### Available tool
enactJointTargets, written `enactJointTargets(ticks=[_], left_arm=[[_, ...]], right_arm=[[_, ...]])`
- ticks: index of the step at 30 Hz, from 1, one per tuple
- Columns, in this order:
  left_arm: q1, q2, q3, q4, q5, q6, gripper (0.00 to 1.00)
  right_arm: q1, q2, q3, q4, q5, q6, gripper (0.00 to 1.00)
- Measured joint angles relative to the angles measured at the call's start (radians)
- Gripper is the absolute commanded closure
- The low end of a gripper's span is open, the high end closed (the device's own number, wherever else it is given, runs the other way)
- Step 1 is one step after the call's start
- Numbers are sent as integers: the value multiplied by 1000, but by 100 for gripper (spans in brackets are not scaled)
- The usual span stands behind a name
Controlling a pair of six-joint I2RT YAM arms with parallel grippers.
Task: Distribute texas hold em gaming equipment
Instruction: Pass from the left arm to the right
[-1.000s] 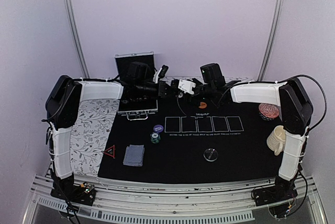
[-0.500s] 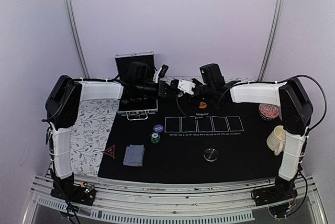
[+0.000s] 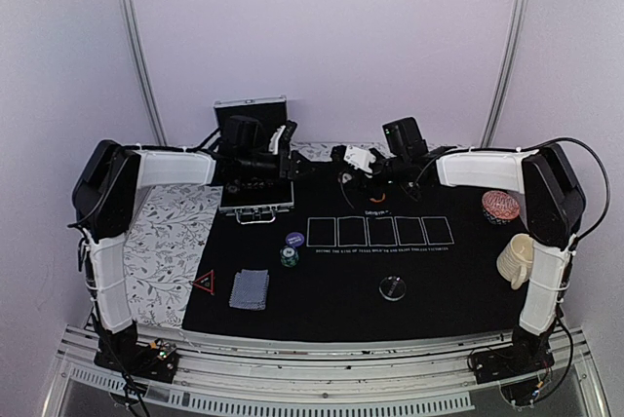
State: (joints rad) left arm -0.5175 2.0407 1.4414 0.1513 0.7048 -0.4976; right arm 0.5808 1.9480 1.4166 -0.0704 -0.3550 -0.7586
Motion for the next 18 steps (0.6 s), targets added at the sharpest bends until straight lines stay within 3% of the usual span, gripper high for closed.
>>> enactJointTargets(ticks=[5, 11, 18], left_arm=[[87, -146, -97, -15, -35, 49, 43], [124, -317, -169, -37, -129, 145, 42], [120, -340, -182, -118, -183, 238, 42]], right_arm=[[-138, 2, 59, -148, -25, 66, 87], [-311, 66, 230, -254, 69, 196, 84], [-352, 201, 314, -352, 143, 299, 86]])
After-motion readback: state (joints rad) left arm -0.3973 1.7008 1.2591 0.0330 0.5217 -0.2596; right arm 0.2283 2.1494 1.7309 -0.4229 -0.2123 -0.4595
